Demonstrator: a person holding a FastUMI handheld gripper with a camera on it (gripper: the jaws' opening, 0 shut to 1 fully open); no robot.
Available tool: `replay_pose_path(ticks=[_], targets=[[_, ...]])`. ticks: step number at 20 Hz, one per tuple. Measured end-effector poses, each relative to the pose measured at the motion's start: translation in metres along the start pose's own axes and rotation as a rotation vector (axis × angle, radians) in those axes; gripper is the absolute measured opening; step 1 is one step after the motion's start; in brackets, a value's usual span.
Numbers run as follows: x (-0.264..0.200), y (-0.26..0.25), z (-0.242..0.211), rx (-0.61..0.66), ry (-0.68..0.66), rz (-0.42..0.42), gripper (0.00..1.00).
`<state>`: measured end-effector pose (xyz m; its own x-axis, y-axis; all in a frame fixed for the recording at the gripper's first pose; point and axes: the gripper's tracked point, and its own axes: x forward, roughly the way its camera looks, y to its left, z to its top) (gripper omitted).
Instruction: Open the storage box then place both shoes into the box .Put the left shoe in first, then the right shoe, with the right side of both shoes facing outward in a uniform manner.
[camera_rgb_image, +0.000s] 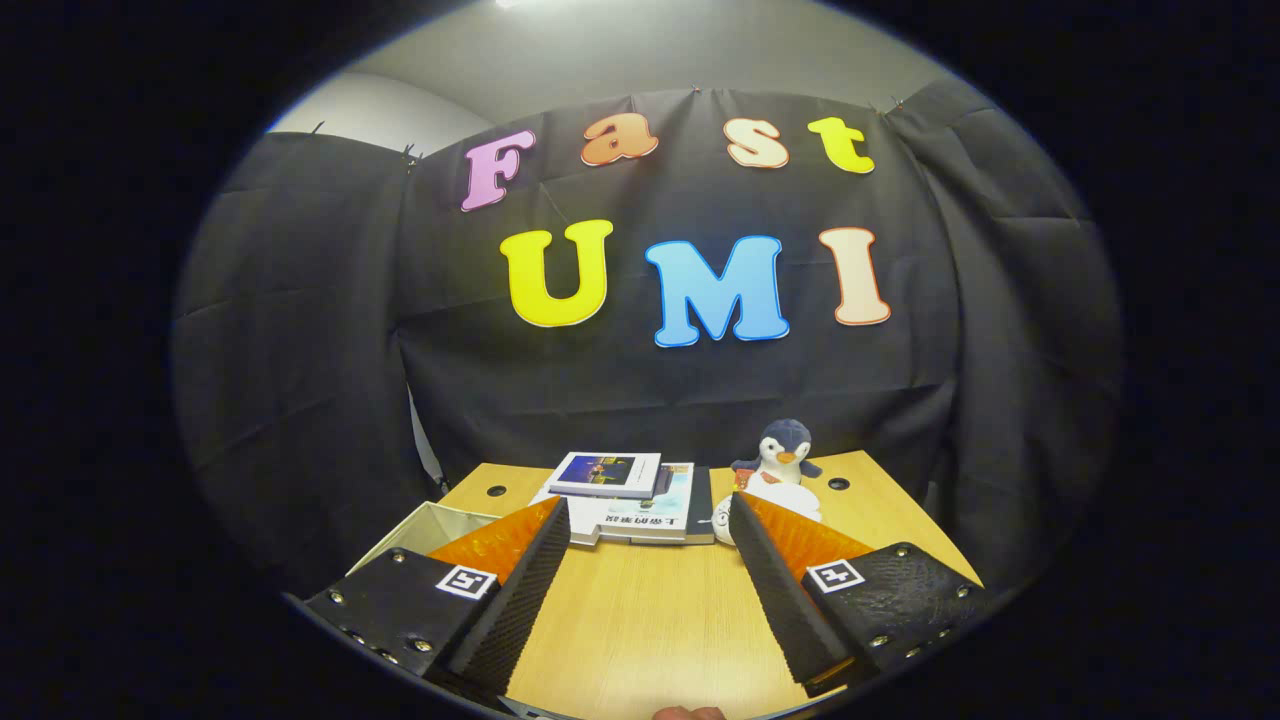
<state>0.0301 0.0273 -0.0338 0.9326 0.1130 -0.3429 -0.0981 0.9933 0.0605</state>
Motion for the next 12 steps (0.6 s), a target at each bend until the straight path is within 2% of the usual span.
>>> replay_pose_path(ticks=[12], targets=[[-0.014, -0.036, 0.011, 0.009, -0.074, -0.026, 0.97]])
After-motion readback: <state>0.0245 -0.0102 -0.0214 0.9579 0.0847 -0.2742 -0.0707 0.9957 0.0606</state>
